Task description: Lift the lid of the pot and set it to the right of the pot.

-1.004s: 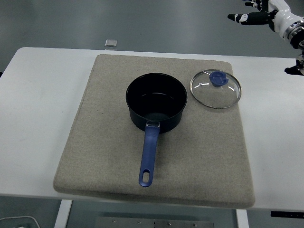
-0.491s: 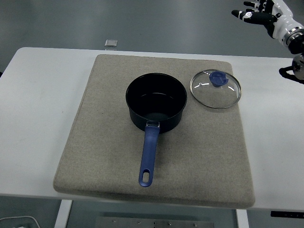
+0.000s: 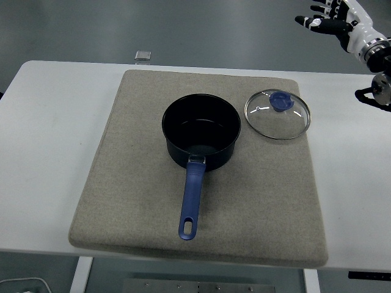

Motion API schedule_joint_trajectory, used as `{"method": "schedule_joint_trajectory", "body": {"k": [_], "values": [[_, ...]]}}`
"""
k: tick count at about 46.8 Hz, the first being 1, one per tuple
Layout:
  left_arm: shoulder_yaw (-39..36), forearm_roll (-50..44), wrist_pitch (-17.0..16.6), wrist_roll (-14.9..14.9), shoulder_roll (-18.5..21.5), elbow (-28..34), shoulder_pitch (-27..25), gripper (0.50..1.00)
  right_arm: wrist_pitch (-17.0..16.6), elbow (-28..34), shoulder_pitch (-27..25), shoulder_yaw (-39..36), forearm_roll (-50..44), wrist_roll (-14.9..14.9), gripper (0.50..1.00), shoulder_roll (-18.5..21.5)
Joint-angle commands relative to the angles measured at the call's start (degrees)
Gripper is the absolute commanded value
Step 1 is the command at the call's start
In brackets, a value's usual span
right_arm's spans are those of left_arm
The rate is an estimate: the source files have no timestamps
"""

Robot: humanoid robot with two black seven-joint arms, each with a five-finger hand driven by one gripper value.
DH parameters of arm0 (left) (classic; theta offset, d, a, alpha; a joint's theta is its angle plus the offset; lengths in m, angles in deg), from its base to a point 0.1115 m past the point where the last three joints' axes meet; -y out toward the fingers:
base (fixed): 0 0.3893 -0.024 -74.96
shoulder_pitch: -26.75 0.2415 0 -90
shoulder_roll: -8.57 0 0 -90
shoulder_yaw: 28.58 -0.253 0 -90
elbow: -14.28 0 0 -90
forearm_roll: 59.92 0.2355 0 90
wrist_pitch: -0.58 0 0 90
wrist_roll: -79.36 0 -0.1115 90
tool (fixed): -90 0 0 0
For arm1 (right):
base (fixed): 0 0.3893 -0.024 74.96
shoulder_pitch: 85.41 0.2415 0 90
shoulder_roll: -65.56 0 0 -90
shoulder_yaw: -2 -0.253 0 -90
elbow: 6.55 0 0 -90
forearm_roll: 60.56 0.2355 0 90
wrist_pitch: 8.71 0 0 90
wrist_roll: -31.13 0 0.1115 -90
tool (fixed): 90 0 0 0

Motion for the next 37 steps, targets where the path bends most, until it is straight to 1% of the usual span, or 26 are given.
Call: {"method": "schedule_joint_trajectory", "body": {"k": [1, 3, 11, 15, 20, 27, 37], "values": [[0.0, 0.0, 0.1, 0.0, 0.0, 0.0, 0.0, 1.0, -0.2, -0.1, 0.0, 0.1, 2.3, 0.1, 0.901, 0.0], [0.0, 0.0, 0.0, 0.0, 0.0, 0.0, 0.0, 1.0, -0.2, 0.0, -0.1, 0.0, 3.5, 0.2, 0.901, 0.0], [0.0, 0.0, 0.0, 0.0, 0.0, 0.0, 0.0, 1.0, 0.1, 0.0, -0.2, 0.0, 10.4, 2.0, 0.901, 0.0], [0.0, 0.1, 0.0, 0.0, 0.0, 0.0, 0.0, 1.0, 0.1, -0.1, -0.3, 0.0, 13.3, 2.1, 0.901, 0.1], [0.0, 0.0, 0.0, 0.0, 0.0, 0.0, 0.0, 1.0, 0.3, 0.0, -0.5, -0.2, 14.0, 2.1, 0.901, 0.2], [0.0, 0.0, 0.0, 0.0, 0.0, 0.0, 0.0, 1.0, 0.3, -0.1, -0.6, -5.0, 14.8, 2.6, 0.901, 0.1], [0.0, 0.0, 0.0, 0.0, 0.0, 0.0, 0.0, 1.0, 0.5, -0.1, -0.7, -6.2, 15.0, 2.8, 0.901, 0.3]]}}
